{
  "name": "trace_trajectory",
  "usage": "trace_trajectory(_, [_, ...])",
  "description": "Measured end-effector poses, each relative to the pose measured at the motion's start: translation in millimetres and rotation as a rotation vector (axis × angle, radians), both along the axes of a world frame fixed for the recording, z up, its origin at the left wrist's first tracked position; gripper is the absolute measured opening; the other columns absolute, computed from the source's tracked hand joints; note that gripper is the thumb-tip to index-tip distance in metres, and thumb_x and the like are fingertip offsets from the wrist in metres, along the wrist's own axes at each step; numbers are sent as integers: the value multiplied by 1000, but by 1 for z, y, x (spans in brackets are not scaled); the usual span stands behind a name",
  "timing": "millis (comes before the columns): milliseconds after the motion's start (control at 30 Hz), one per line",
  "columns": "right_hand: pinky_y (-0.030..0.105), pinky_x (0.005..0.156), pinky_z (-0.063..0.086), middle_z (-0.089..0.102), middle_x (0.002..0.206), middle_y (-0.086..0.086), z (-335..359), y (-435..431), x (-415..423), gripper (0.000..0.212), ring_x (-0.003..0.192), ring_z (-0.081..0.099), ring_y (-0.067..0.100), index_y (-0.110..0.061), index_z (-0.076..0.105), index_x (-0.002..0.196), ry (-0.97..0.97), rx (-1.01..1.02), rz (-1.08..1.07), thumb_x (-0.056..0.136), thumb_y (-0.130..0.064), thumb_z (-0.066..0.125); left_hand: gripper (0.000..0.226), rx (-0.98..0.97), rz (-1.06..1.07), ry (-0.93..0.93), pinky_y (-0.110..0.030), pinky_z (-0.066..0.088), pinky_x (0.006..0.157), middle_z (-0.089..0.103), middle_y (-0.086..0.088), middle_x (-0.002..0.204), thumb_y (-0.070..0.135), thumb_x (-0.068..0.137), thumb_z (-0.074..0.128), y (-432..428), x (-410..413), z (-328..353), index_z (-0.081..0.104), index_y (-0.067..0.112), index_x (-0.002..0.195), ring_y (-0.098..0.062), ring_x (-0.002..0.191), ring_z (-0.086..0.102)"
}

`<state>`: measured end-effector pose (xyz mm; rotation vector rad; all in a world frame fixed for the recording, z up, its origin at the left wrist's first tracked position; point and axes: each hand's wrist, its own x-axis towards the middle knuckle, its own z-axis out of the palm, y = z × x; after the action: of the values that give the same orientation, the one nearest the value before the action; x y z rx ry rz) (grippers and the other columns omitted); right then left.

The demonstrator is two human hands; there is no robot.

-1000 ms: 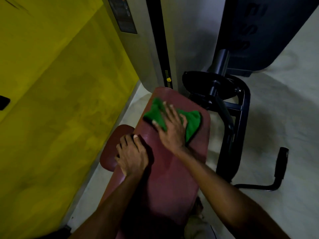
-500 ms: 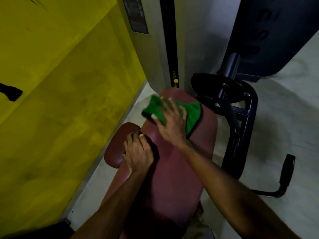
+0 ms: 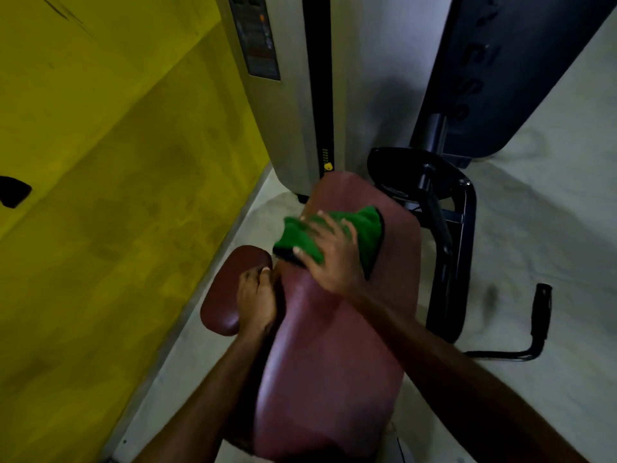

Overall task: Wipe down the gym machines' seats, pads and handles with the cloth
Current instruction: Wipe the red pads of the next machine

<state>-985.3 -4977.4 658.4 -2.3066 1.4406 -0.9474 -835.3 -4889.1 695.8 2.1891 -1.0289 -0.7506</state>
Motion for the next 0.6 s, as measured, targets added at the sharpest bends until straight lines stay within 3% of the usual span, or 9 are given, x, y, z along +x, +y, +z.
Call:
trace_trajectory(100, [53, 117, 25, 53, 150, -13, -13, 36, -5, 52, 149, 36, 15, -28, 58, 142, 68, -75, 128, 96, -54, 55, 34, 109, -112, -40, -19, 25, 89, 53, -14, 136, 22, 105, 41, 21, 27, -30, 57, 8, 132, -25, 124, 46])
trace_trajectory(267, [47, 114, 22, 62, 141, -11, 2, 23, 25, 53, 143, 43, 18, -28, 64, 136, 43, 54, -222, 91, -57, 55, 29, 143, -134, 90, -33, 36, 86, 60, 0, 106, 29, 103, 39, 53, 50, -46, 66, 16, 104, -24, 103, 54])
trace_trajectory(400, [53, 119, 21, 58, 145, -14, -1, 95, 44, 50, 148, 37, 16, -29, 65, 135, 60, -26, -19, 94, -55, 56, 27, 112, -157, 194, -38, 44, 89, 68, -6, 107, 29, 102, 43, 76, 69, -52, 68, 18, 103, -25, 100, 59])
trace_trajectory(467, [53, 119, 21, 54, 150, -14, -8, 133, 41, 49, 150, 35, 16, -29, 64, 137, 93, -68, 116, 96, -53, 57, 27, 106, -95, 331, -47, 48, 94, 70, -6, 106, 32, 99, 45, 88, 79, -58, 69, 19, 100, -28, 102, 63])
trace_trajectory(600, [56, 117, 25, 50, 154, -11, -11, 120, 28, 49, 151, 34, 18, -29, 63, 139, 142, -82, 145, 97, -53, 54, 34, 201, 37, 588, -49, 51, 93, 73, -2, 105, 47, 85, 48, 109, 85, -49, 74, 29, 98, -24, 100, 65])
